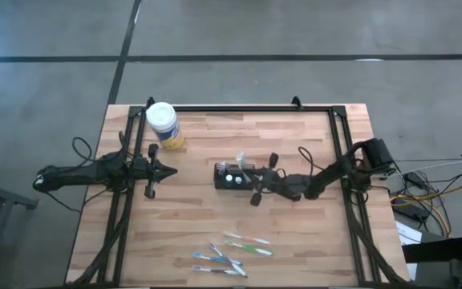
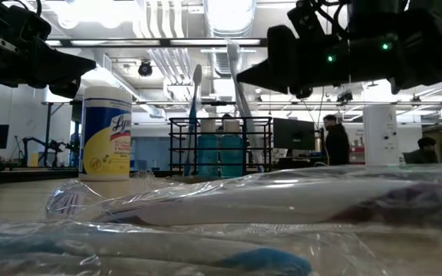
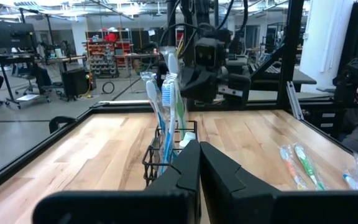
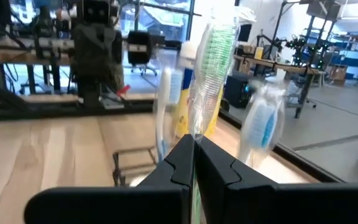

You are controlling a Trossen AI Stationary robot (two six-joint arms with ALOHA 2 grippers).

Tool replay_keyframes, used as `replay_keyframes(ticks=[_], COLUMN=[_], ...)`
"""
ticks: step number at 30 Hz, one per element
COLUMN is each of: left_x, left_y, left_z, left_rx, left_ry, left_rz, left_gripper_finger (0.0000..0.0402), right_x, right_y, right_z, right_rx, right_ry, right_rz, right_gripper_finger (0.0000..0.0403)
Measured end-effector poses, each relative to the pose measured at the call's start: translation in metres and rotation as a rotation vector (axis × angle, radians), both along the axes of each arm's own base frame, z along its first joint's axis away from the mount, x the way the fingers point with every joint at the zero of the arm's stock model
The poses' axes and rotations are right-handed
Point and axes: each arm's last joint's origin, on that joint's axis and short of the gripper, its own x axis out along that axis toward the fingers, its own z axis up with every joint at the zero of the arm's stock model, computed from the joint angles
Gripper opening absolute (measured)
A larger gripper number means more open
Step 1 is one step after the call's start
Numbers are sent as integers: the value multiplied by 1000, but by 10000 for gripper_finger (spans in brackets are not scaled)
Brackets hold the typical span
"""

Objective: Pick & Place toothbrushing station
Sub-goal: Put the top green toothbrush into the wire organizer, then put the orange toothbrush into the wire organizer

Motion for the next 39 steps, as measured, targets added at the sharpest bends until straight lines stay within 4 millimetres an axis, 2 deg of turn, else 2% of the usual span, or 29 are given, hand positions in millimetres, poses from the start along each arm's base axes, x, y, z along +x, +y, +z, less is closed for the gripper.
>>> replay_keyframes(ticks=[10, 24, 27, 32, 39], left_x=[0, 0, 0, 0, 0], left_y=[0, 0, 0, 0, 0], left_z=[0, 0, 0, 0, 0], left_rx=[3, 4, 4, 2, -1], left_ry=[1, 0, 0, -1, -4], left_rz=[0, 1, 1, 0, 0], left_gripper_finger=[14, 14, 14, 14, 14], right_x=[-4, -4, -4, -4, -4], right_y=[5, 5, 5, 6, 8], right_z=[-22, -30, -30, -28, -6], right_rx=[8, 92, 103, 107, 111], right_ry=[62, 76, 75, 70, 10], right_rz=[-27, -24, -22, -20, 16], right_gripper_finger=[8, 11, 27, 79, 139])
